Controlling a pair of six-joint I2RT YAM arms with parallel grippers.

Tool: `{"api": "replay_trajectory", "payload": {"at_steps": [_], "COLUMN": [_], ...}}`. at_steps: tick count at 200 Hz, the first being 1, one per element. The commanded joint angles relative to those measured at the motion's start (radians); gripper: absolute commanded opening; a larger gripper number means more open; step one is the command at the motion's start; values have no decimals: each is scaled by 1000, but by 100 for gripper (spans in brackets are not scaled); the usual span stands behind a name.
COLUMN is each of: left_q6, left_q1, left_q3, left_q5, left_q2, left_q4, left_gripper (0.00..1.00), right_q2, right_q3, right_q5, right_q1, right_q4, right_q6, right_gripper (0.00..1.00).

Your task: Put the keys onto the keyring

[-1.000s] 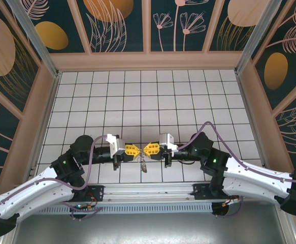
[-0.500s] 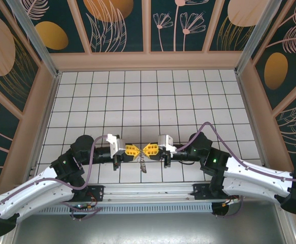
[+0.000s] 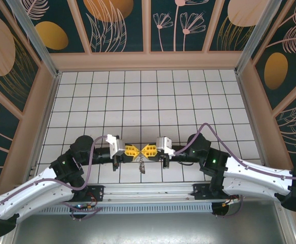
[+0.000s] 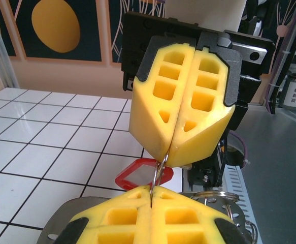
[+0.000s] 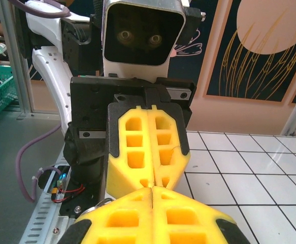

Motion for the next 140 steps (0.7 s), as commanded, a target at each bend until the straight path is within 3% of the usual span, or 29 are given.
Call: {"api": "replay_trajectory", "payload": {"at_steps": [1,140], "left_q6": [-6,-20], "left_q1": [-5,-6], "left_q3": [10,3], "left_q5": [1,0], "left_q2": [-27,-43], "left_q4": [78,93], "left_gripper": [0,0], "right_q2": [5,-32], "right_q3": [28,-17], "right_q5": [-10,-4], "right_q1": [22,47], "right_q4": [-27,-20], "right_q6": [-30,-117], "right_gripper": [0,0]}}
